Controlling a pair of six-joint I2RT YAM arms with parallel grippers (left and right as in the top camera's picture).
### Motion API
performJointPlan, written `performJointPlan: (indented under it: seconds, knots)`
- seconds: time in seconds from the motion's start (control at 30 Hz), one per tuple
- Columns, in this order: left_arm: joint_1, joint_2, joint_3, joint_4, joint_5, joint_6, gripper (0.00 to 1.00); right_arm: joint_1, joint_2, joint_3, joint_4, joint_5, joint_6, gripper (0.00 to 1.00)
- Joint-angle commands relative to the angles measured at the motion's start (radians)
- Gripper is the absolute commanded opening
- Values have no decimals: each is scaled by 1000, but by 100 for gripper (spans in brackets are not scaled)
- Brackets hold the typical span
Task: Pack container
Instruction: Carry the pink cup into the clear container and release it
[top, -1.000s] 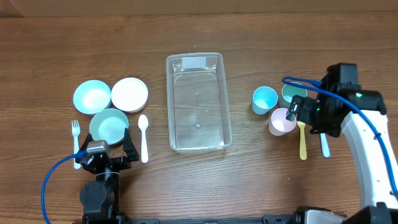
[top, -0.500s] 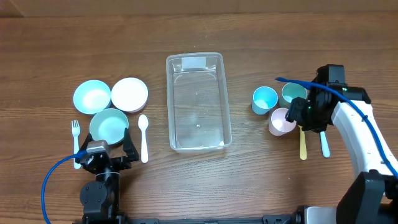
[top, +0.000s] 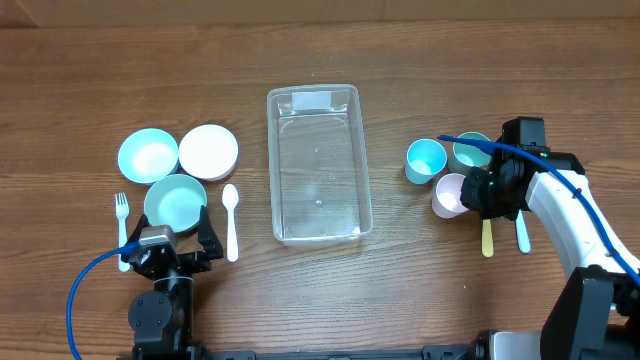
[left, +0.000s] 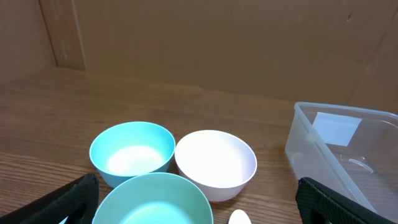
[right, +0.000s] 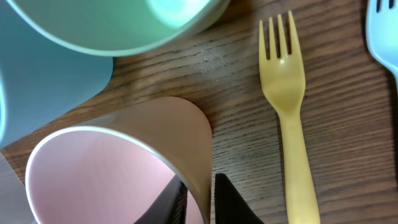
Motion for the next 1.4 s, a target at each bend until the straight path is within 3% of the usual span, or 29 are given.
performJointPlan:
  seconds: [0.0,0.1,0.3,0.6,0.9,1.13,1.37]
  knots:
    - [0,-10,-3,4,-12,-10,100,2,3,-9,3,-5,9,12]
    - [0,-10,-3,5,-12,-10,100,2,3,-8,2,-5,9,4]
    - [0,-10,-3,5,-12,-10,100,2,2,18,-33,-2,8,4]
    - [0,-10,-3,5,-12,-10,100,51,-75,229,-284,-1,8,4]
    - [0,-10,-3,5,-12,-10,100,414,-123,534,-540,90,84,4]
    - [0,-10,-3,4,-12,-10,100,668,-91,585,-470,190,103,4]
    - [0,-10,-3,4,-12,-10,100,812,107,585,-391,288,103,4]
